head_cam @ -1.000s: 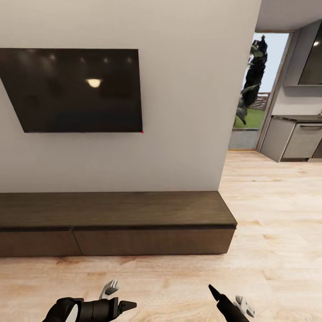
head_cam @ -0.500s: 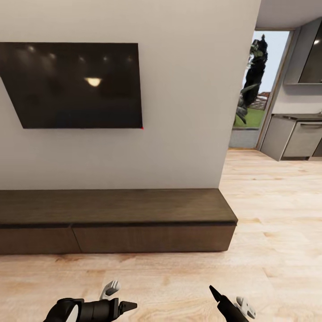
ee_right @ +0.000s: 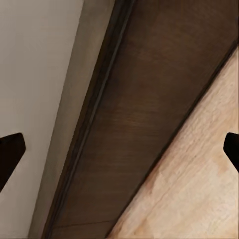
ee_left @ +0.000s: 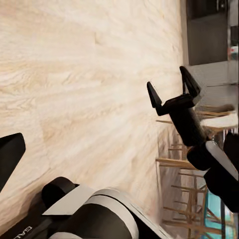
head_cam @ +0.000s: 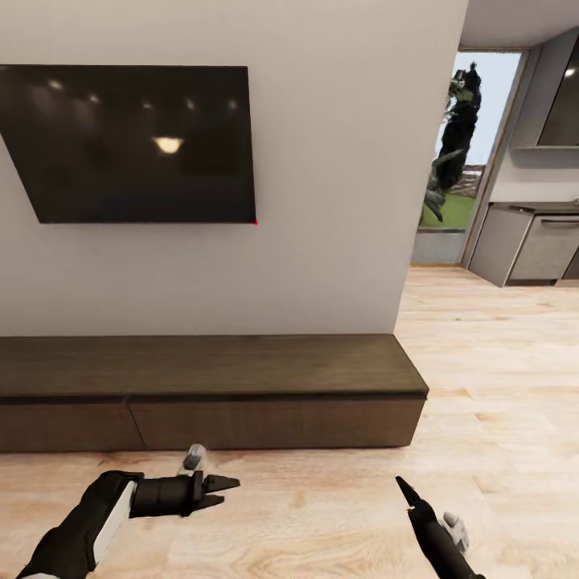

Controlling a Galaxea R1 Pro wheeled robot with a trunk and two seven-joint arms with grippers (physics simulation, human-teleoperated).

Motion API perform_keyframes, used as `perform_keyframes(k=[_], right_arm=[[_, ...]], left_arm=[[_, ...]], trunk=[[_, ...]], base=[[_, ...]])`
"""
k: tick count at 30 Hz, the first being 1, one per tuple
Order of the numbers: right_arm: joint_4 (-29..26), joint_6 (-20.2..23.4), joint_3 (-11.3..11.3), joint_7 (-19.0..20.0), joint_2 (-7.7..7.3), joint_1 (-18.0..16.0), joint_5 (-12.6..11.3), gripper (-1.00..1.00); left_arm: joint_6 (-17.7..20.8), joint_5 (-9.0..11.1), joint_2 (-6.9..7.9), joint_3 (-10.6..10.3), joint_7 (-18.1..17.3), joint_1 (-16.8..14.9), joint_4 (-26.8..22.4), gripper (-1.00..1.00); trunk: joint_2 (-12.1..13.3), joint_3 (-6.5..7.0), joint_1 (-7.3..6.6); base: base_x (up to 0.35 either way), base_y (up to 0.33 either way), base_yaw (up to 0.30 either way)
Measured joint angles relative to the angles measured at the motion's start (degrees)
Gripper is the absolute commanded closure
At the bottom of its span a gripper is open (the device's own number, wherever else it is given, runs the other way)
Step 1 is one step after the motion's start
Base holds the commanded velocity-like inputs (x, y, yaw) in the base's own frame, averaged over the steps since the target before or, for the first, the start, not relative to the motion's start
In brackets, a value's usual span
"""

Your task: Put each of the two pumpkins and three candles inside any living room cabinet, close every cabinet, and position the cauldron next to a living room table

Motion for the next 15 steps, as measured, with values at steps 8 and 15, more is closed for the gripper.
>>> perform_keyframes(k=[8,15], right_arm=[[-0.8,-0.5,0.2,6.2,-0.16,-0.8,-4.2,-1.0],[1.1,-0.8,0.1,6.9,-0.22,-4.2,-5.4,-1.0]], left_arm=[[0.2,0.0,0.55,0.1,-9.1,-1.5,0.8,-1.0],[0.2,-0.2,0.24,0.1,-11.2,-1.5,0.8,-1.0]], trunk=[[-3.2,-1.44,1.76],[-6.0,-2.7,3.3]], base=[[0.0,0.0,0.0],[0.0,0.0,0.0]])
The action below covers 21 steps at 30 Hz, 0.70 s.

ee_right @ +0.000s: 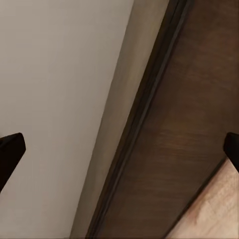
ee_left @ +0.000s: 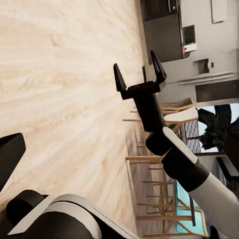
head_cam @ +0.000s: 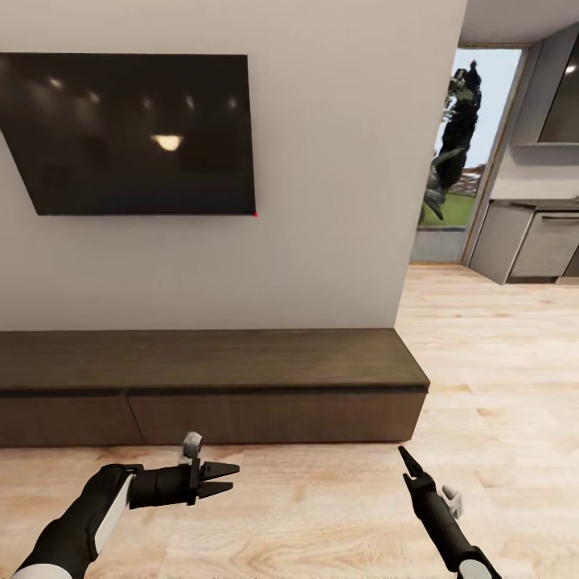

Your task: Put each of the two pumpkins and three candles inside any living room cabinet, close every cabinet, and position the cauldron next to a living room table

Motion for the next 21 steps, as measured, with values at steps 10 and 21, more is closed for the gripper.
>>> perform_keyframes(k=[10,21], right_arm=[[5.3,-0.6,0.2,6.0,0.35,-3.6,0.1,-1.0],[5.4,-3.2,0.1,6.3,0.43,-3.8,0.1,-1.0]], left_arm=[[0.0,0.2,0.1,0.0,-3.8,0.0,0.0,-1.0],[-0.1,0.2,0.05,0.1,-5.8,0.0,0.0,-1.0]], trunk=[[-4.0,-1.8,2.2],[-8.4,-3.77,4.61]], base=[[0.0,0.0,0.0],[0.0,0.0,0.0]])
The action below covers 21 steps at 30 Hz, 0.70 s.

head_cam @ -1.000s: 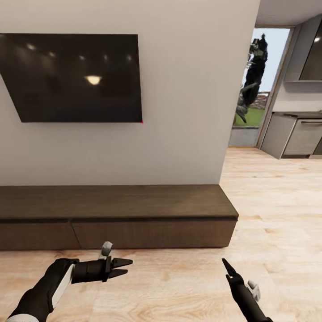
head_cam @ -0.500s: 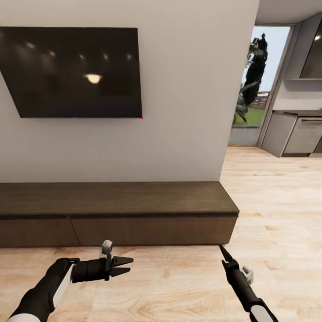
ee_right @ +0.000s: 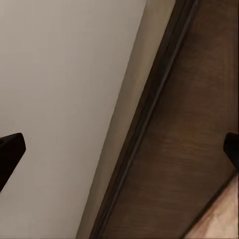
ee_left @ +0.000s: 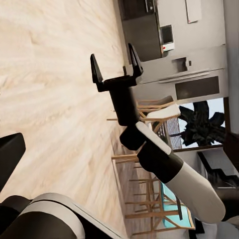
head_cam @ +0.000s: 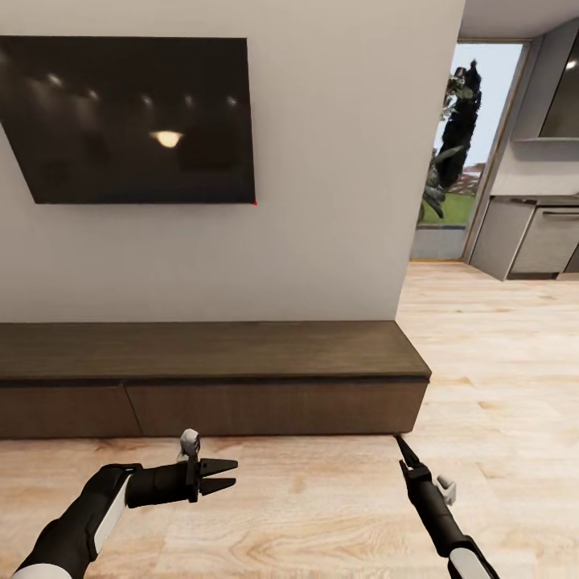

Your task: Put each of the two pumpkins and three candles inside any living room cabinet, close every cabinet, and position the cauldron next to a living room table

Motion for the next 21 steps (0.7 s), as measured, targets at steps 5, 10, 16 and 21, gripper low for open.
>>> perform_keyframes(k=[5,10,16,21], right_arm=[[0.0,-2.0,0.0,0.0,0.03,0.0,-0.2,-1.0],[0.0,-2.3,0.0,2.2,0.03,0.0,-0.2,-1.0],[-0.7,-3.3,0.1,3.2,0.09,0.0,0.5,-1.0],[-0.3,-5.1,0.2,3.4,0.3,-0.2,-0.1,-1.0]], left_arm=[[0.0,0.0,-0.01,0.0,0.0,0.0,0.0,-1.0],[0.0,0.0,-0.1,0.1,0.0,0.0,0.0,-1.0],[0.0,0.0,-0.4,0.1,0.0,0.0,0.0,-1.0],[0.0,0.0,-0.45,0.1,0.0,0.0,0.0,-1.0]], trunk=[[-2.0,-0.9,1.1],[-4.0,-1.8,2.2],[-6.4,-2.87,3.52],[-8.4,-3.77,4.61]], base=[[0.0,0.0,0.0],[0.0,0.0,0.0],[0.0,0.0,0.0],[0.0,0.0,0.0]])
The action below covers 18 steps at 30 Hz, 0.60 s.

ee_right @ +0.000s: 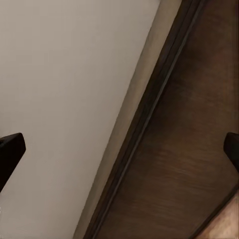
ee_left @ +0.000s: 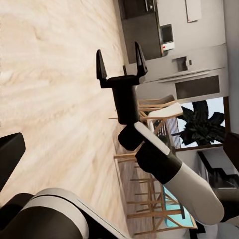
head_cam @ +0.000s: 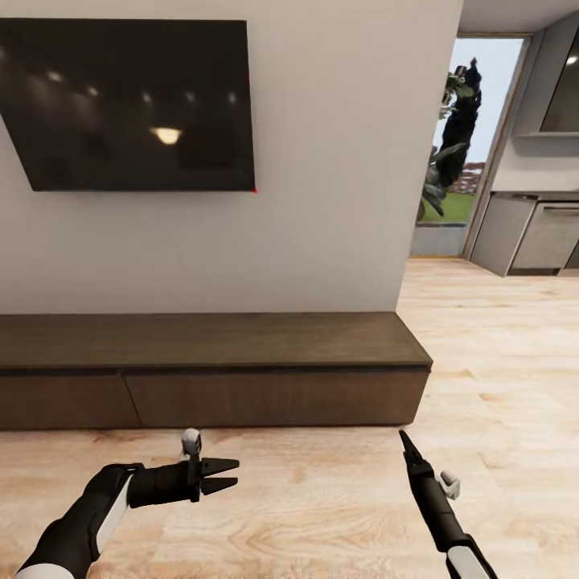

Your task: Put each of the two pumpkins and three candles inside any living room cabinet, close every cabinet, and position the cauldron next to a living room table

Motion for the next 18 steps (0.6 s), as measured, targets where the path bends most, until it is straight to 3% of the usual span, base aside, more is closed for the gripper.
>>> perform_keyframes(k=[5,8,11,18], right_arm=[[0.4,0.7,-0.1,0.4,0.14,0.0,-0.5,-1.0],[0.6,2.5,-0.1,1.7,0.16,0.0,-2.8,-1.0],[0.8,3.3,-0.1,3.0,0.19,0.0,-4.2,-1.0],[1.7,3.6,-0.3,3.4,0.26,0.0,-5.1,-1.0]], left_arm=[[0.0,0.0,0.05,0.0,0.0,0.0,0.0,-1.0],[0.0,0.0,0.05,0.0,-0.1,0.0,0.0,-1.0],[0.0,0.0,0.06,0.0,-0.1,0.0,0.0,-1.0],[0.0,0.0,0.0,0.0,-0.1,0.0,0.0,-1.0]], trunk=[[-2.0,-0.9,1.1],[-3.2,-1.44,1.76],[-3.3,-2.1,1.84],[-3.4,-3.65,2.02]], base=[[0.0,0.0,0.0],[0.0,0.0,0.0],[0.0,0.0,0.0],[0.0,0.0,0.0]])
